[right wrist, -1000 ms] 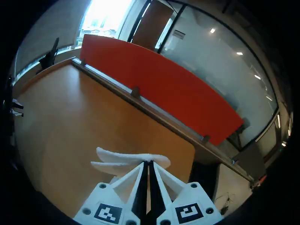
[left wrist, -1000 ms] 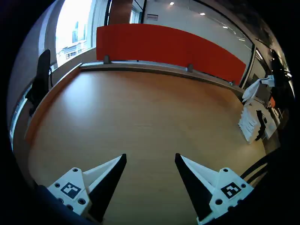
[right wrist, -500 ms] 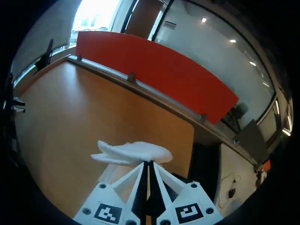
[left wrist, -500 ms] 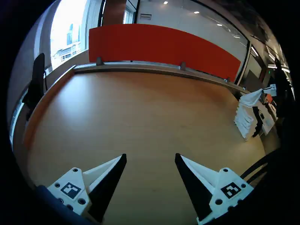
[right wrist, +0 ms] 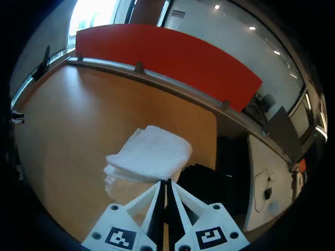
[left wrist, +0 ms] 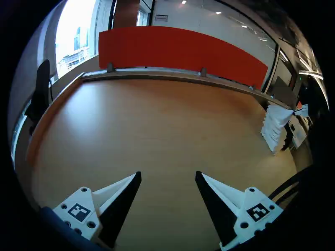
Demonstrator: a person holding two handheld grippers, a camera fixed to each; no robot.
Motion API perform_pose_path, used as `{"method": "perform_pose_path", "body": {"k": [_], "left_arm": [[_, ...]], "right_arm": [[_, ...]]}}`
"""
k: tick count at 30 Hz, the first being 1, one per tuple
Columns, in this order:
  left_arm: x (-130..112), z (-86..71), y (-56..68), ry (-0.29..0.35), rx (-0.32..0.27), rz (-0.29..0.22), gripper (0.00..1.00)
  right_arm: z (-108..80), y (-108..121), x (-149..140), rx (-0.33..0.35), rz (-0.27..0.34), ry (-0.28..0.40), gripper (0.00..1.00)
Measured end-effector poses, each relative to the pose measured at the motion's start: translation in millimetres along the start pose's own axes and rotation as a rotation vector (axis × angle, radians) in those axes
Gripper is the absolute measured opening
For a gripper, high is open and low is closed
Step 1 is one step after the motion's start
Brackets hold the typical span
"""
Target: Fold towel
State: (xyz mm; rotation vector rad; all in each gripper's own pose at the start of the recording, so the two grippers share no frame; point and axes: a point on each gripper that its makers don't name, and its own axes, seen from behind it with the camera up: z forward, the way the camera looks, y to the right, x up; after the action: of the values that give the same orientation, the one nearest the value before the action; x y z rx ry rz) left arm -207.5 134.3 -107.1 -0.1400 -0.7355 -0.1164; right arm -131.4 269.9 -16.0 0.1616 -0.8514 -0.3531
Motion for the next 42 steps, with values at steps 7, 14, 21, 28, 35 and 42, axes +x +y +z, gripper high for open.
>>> {"method": "perform_pose_path", "body": {"k": [7,14,21,28,35,42], "left_arm": [[-2,-1.7,-1.0,-0.003,0.003,0.002,0.96],[-4,-2.9,-0.7,-0.007,0.004,0.004,0.96],[-6,-3.4,0.5,-0.010,0.005,0.006,0.96],[-7,-2.3,1.9,-0.016,0.005,0.008,0.96],[-7,-1.7,2.0,-0.019,0.004,0.014,0.96],[-8,-1.2,0.0,-0.023,0.005,0.017,0.96]], "right_arm": [[7.3,2,-19,-0.005,0.015,-0.043,0.04],[14.7,7,-33,-0.012,0.044,-0.077,0.04],[18.9,12,-41,-0.018,0.060,-0.096,0.04],[23.1,11,-45,-0.027,0.069,-0.105,0.04],[27.7,13,-52,-0.051,0.078,-0.116,0.05],[27.5,15,-64,-0.079,0.083,-0.137,0.11]]}}
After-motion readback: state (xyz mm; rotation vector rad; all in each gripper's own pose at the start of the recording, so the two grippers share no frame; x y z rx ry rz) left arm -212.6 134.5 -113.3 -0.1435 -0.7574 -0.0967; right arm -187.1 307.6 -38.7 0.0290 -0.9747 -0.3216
